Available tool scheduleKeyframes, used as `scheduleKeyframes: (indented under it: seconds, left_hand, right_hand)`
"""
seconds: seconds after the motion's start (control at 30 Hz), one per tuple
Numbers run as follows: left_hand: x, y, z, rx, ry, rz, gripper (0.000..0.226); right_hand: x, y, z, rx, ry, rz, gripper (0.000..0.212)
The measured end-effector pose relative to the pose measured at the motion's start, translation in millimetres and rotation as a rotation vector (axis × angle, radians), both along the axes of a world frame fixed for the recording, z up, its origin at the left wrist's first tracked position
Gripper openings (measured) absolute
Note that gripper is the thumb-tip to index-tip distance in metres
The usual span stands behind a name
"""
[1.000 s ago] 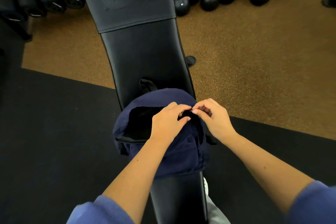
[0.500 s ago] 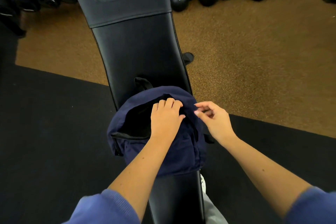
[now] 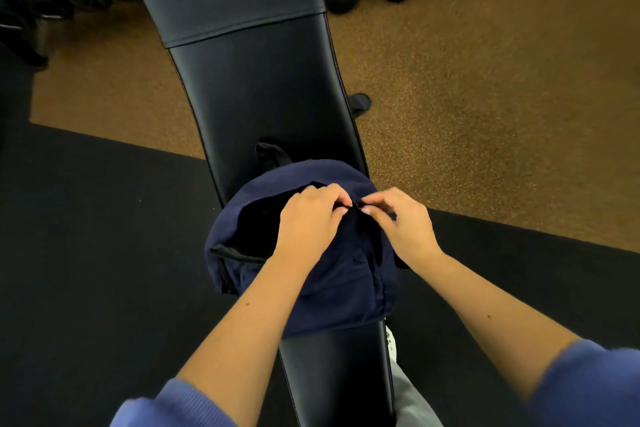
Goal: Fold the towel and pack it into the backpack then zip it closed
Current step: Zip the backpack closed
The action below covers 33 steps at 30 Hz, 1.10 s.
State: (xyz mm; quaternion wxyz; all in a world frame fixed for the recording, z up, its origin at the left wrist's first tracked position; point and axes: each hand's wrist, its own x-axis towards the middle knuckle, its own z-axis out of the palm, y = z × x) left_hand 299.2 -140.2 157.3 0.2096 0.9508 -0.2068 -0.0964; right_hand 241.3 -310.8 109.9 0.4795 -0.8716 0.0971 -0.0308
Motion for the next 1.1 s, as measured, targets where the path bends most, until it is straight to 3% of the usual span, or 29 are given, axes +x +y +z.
scheduleKeyframes:
  seconds: [0.1,0.23,0.43,0.77,1.1]
  left_hand:
    - [-1.0,-3.0,-11.9,0.187,-0.333,-0.087,0.012]
    - [-3.2,-2.4,-25.5,0.202,-0.514,-0.127,0.014]
    - [8.7,-4.0,-32.3,0.134,-0.413,-0.170,0.036]
    - [20.7,-6.7,-47.9,0.121,-0.394,-0.159,0.031]
    - [20.0,-9.4,-50.7,0.030,-0.474,-0.198,0.011]
  right_hand:
    - [5.4,-2.6,-1.6,0.023,0.057,-0.052,0.010]
    - [15.1,-6.1,-5.1,0.115,0.171,-0.039,0.011]
    - [22.3,-13.7,-9.3,0.312,0.295,0.012,0.013]
    - [26.1,-20.2,-15.8,0.657,0.463,0.057,0.021]
    - [19.2,-20.1,-20.9,0.765,0.448,0.012,0.024]
